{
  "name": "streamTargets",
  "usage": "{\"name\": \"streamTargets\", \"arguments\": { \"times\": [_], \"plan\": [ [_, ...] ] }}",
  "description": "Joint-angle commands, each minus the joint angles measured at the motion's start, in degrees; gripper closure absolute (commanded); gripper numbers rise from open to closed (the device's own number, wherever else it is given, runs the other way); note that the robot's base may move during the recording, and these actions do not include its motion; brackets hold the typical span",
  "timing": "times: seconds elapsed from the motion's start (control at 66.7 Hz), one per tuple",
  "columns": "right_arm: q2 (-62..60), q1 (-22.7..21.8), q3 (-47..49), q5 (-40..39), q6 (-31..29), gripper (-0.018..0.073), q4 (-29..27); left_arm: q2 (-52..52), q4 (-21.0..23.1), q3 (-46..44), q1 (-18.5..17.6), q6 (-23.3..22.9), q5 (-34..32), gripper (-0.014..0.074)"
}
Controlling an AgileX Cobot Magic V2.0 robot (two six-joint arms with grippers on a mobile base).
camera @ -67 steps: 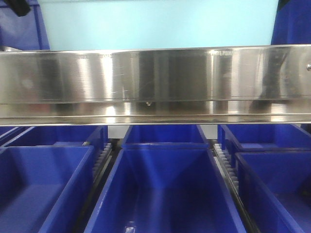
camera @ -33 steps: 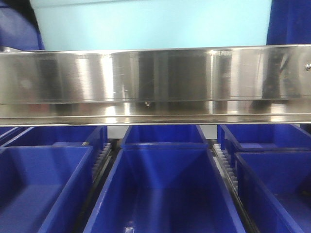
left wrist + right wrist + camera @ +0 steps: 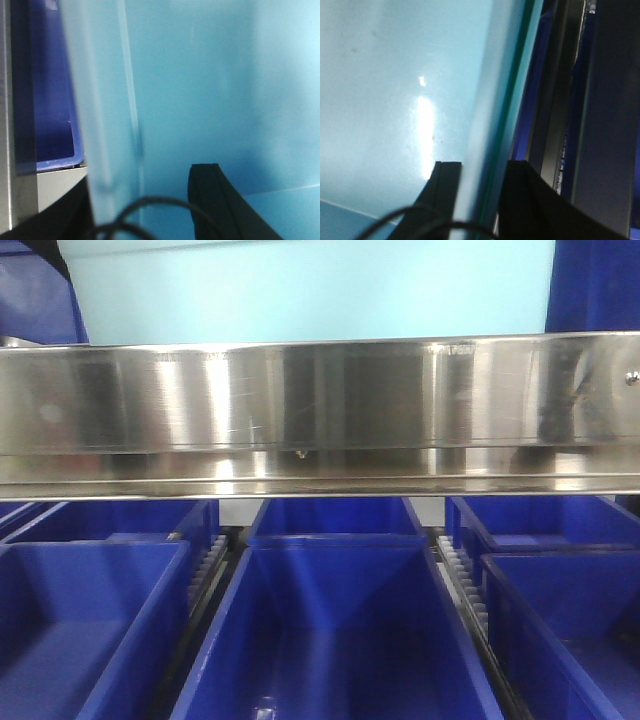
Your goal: Move two blue bins to right shelf middle
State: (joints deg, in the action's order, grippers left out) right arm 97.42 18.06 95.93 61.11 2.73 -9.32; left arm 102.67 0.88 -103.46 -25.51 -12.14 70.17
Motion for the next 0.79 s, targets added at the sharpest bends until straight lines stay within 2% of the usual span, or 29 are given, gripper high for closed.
{"name": "streamTargets", "arguments": {
  "times": [0.0, 0.36, 0.659, 0.779],
  "plan": [
    [0.4, 0.4, -0.6, -0.7, 0.7, 0.0712, -1.1, -1.8, 0.1, -2.3, 0.1, 1.5, -0.2, 0.0707],
    [-5.6, 0.4, 0.4, -11.1, 0.7, 0.0712, -1.1, -2.9, 0.5, -14.2, 0.1, 1.5, -0.2, 0.0707],
    [-6.1, 0.4, 14.3, -13.1, 0.7, 0.0712, -0.6, -2.9, 2.5, -23.1, 0.1, 1.4, -0.3, 0.0707],
    [-6.1, 0.4, 17.9, -15.3, 0.6, 0.0712, 0.3, -2.9, 2.6, -26.6, -0.5, 1.4, -2.9, 0.0707]
  ]
}}
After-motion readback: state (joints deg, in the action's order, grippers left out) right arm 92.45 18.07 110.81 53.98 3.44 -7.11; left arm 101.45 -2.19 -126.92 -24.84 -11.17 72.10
